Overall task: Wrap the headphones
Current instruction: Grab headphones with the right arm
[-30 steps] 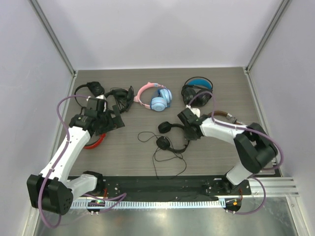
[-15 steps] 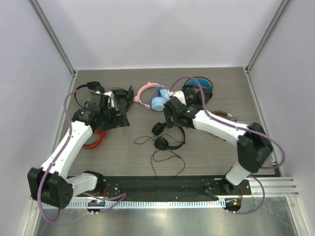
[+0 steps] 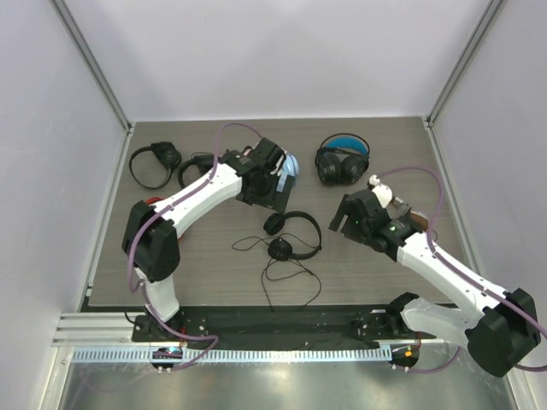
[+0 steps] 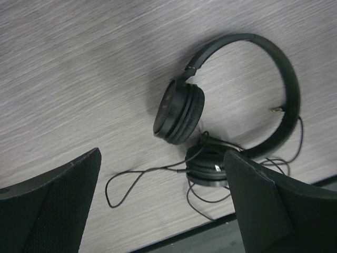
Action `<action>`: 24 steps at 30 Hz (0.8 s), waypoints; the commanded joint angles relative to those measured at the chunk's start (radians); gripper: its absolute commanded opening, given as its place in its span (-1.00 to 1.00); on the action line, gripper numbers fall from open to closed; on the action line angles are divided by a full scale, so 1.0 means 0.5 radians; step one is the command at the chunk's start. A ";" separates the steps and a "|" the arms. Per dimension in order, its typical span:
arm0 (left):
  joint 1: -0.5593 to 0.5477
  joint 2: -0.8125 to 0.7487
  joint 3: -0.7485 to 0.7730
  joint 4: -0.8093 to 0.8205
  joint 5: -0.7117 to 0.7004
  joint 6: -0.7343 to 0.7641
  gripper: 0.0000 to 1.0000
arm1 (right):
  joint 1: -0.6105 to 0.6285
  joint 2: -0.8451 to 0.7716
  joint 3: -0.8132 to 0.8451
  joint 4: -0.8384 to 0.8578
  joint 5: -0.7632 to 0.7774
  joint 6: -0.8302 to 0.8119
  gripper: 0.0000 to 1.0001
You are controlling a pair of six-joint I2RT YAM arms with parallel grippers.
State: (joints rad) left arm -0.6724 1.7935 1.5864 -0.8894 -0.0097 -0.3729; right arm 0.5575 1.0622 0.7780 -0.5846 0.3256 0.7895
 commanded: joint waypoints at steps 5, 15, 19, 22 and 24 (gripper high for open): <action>-0.018 -0.065 0.122 -0.142 -0.318 -0.021 0.99 | 0.304 0.204 -0.172 0.166 -0.164 0.872 0.50; 0.360 -0.700 -0.218 -0.124 -0.260 -0.141 0.99 | 0.726 0.584 -0.019 0.203 0.113 1.167 0.36; 0.443 -0.832 -0.292 -0.123 -0.272 -0.147 0.99 | 0.732 0.634 -0.019 0.203 0.156 1.231 0.35; 0.443 -0.844 -0.298 -0.142 -0.263 -0.159 0.99 | 0.726 0.622 -0.040 0.203 0.229 1.289 0.36; 0.443 -0.844 -0.310 -0.142 -0.251 -0.162 0.99 | 0.726 0.588 -0.062 0.200 0.278 1.323 0.36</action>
State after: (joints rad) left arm -0.4465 1.3659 1.4487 -0.9585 -0.1471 -0.4412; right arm 0.9207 1.3846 0.7433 -0.4938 0.3725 1.3834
